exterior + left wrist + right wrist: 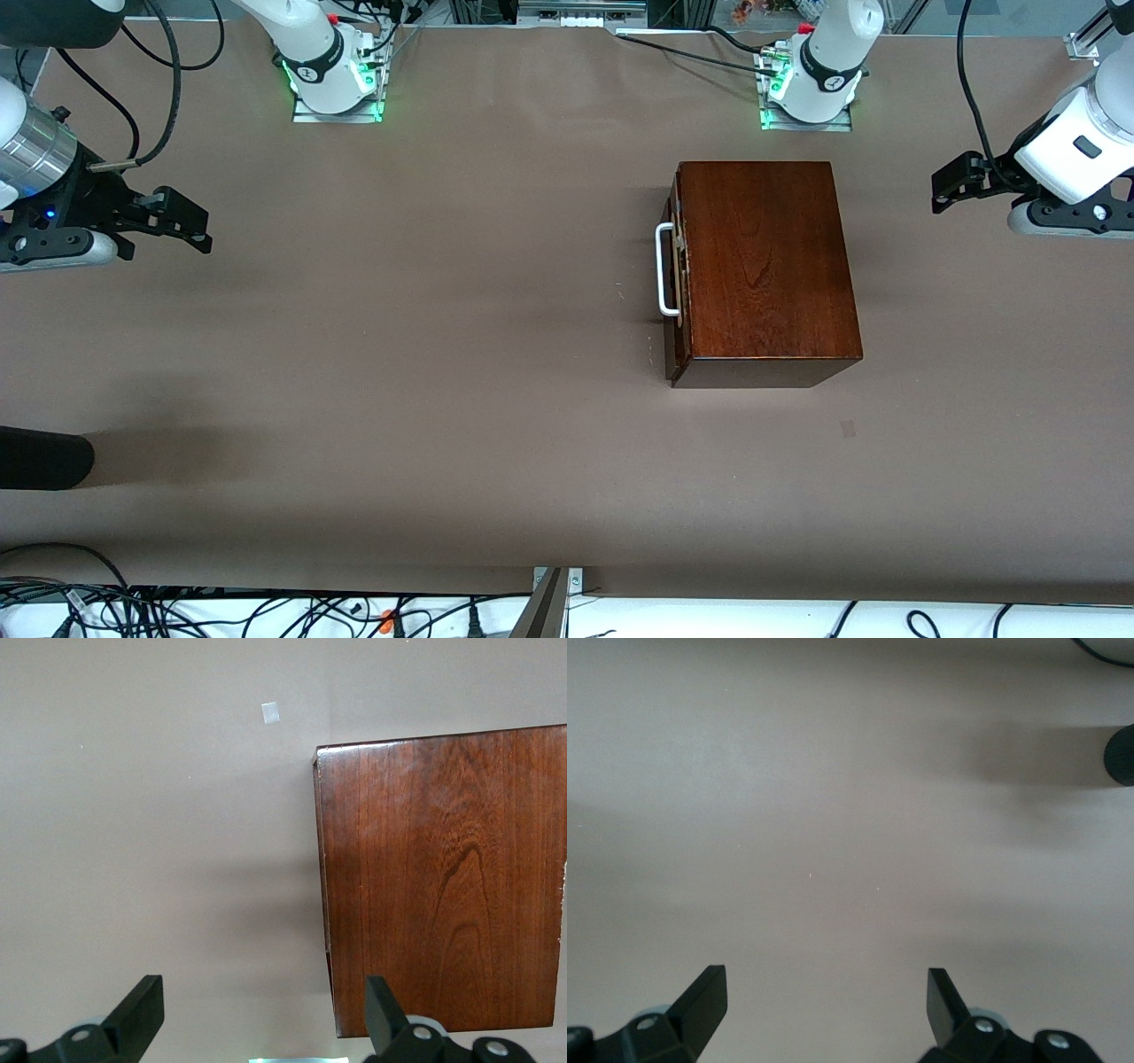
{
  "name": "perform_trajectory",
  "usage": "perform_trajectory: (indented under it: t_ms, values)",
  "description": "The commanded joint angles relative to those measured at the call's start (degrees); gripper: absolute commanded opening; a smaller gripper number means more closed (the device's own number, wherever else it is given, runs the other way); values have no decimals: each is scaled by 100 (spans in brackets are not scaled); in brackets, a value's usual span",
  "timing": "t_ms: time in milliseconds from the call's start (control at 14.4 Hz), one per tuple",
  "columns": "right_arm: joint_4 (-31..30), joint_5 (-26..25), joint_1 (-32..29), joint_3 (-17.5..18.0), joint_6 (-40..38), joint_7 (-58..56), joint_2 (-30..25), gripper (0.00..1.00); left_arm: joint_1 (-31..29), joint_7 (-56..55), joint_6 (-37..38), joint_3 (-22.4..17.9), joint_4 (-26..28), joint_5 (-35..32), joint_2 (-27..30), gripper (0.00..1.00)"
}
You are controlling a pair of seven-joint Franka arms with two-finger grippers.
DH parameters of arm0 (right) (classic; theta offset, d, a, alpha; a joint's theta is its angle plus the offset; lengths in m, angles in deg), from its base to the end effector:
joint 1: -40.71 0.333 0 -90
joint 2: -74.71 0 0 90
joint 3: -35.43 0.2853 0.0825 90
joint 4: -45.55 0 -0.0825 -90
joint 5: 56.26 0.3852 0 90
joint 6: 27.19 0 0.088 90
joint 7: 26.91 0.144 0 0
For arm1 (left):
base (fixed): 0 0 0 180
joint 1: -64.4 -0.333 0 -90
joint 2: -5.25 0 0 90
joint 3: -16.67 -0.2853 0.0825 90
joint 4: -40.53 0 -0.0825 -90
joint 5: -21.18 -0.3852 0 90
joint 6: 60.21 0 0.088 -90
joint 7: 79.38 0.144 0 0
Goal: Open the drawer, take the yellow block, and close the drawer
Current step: 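Reach the left gripper to the white drawer handle of the wooden box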
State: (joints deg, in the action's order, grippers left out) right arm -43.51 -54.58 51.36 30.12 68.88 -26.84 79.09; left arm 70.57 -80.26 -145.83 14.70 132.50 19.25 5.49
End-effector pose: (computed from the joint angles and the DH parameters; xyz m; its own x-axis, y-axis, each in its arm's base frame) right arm 0.5849 0.0602 0.5308 0.9949 0.0893 0.0462 0.0904 -0.9957 -0.0223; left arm 0.5399 -0.0345 0.5370 0.9929 -0.0550 -0.1059 -0.0590 -0.9976 -0.0351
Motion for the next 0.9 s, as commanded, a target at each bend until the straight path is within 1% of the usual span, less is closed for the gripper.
perform_trajectory:
  t_ms: [0,695,834]
  values:
    - [125,-36,16,-14,-79,10,28,100,-2,-18,1,13,-66,-36,55,100]
    - [125,-36,16,-14,-88,-17,28,100,16,26,45,13,-153,-17,-32,100]
    - [125,-36,16,-14,-88,-17,28,100,33,43,211,21,-180,-17,-59,100]
